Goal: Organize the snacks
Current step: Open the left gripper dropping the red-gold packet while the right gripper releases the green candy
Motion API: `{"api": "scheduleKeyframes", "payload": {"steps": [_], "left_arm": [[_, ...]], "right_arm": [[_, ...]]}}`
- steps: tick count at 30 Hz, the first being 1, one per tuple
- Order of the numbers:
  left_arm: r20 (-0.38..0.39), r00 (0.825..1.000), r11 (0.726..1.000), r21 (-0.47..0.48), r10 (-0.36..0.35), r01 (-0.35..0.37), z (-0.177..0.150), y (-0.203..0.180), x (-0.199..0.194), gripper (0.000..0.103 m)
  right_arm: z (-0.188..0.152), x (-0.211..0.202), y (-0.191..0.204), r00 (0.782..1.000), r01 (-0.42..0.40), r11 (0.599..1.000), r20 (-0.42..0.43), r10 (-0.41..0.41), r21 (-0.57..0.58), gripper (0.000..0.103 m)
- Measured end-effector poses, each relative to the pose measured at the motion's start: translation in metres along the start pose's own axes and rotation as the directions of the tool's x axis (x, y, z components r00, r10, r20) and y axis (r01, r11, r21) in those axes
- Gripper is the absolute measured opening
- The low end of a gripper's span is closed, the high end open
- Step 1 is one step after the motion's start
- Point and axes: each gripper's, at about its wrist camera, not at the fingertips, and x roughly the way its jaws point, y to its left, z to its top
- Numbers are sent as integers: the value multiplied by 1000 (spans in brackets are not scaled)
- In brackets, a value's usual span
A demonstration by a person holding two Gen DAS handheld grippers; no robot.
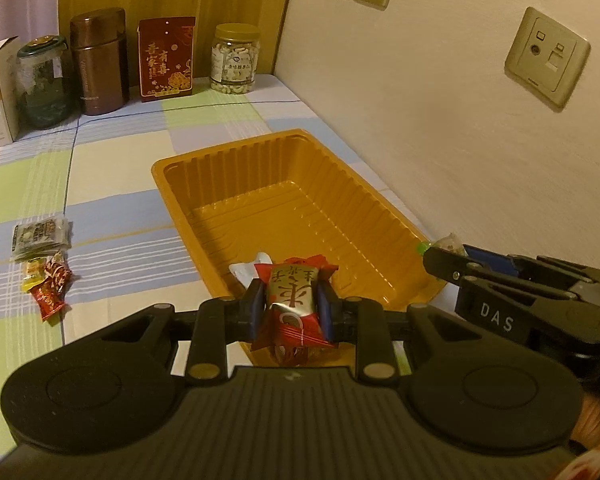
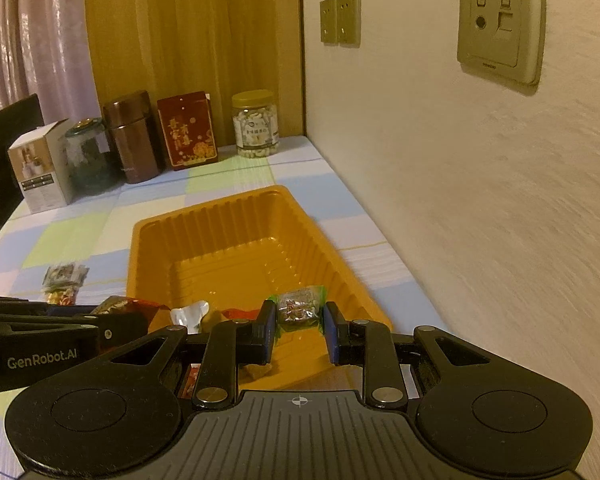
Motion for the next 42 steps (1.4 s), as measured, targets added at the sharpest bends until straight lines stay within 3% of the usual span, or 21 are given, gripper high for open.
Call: {"api": "scheduleKeyframes", "payload": {"steps": [15, 24, 38, 40, 42], "left_arm": [[-9, 1000, 1000, 8, -2, 2, 10, 0, 21, 25], [9, 1000, 999, -25, 29, -28, 8, 20, 12, 25], [7, 997, 995, -74, 70, -70, -5, 44, 0, 25], [3, 997, 994, -79, 73, -72, -8, 46, -1, 25], [0, 997, 994, -85, 75, -75, -11, 49, -2, 26]], "right_arm": [[2, 15, -3, 1000, 1, 1000, -8, -1, 6, 26], [4, 16, -4, 1000, -9, 1000, -6, 9, 16, 26], [9, 25, 4, 993, -112, 992, -25, 114, 62, 26], [10, 27, 1, 990, -132, 987, -28, 135, 89, 33], [10, 26, -3, 992, -125, 985, -16, 127, 116, 68]]}}
